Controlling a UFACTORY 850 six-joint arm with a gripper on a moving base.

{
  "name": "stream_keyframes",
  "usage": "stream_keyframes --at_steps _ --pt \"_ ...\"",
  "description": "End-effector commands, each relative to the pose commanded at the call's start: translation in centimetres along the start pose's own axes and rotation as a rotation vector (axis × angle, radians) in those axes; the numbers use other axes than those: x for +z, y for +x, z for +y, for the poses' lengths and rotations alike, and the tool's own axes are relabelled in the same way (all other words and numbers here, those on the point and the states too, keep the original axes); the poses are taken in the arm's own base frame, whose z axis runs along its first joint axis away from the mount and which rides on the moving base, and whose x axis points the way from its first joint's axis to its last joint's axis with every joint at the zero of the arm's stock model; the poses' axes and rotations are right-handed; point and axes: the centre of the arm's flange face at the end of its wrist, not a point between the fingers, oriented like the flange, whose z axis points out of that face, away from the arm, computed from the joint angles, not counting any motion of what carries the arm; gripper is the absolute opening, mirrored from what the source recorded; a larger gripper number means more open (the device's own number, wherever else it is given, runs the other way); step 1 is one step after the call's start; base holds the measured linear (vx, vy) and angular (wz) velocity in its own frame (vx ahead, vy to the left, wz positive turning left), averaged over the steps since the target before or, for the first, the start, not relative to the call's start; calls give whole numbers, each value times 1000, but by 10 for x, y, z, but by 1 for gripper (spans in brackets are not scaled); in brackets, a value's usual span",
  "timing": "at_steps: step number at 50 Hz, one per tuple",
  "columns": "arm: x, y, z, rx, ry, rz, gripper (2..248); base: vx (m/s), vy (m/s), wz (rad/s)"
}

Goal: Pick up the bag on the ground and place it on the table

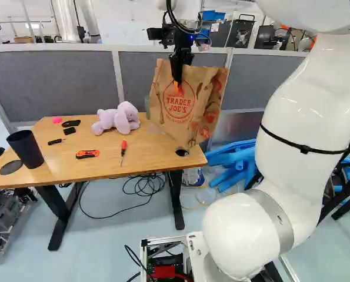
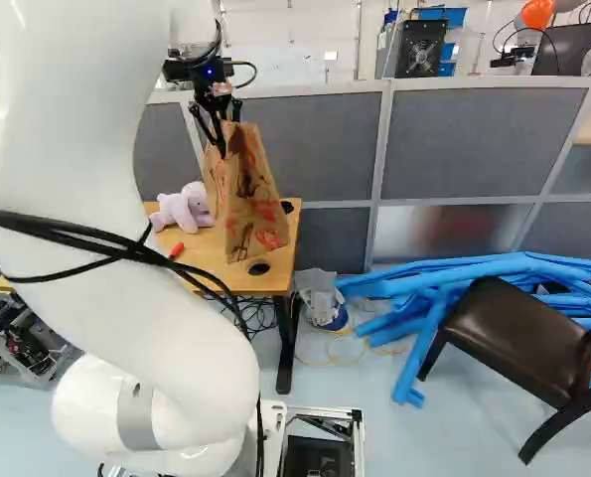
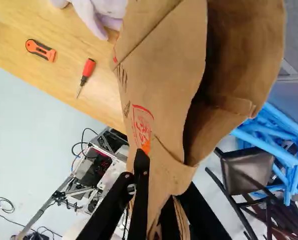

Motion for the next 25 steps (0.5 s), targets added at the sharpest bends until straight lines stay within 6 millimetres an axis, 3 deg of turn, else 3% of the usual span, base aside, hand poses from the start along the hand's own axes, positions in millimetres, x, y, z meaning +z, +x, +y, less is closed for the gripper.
stream_keyframes --at_steps 25 --pt "0 -1 2 -265 -16 -10 21 0 0 0"
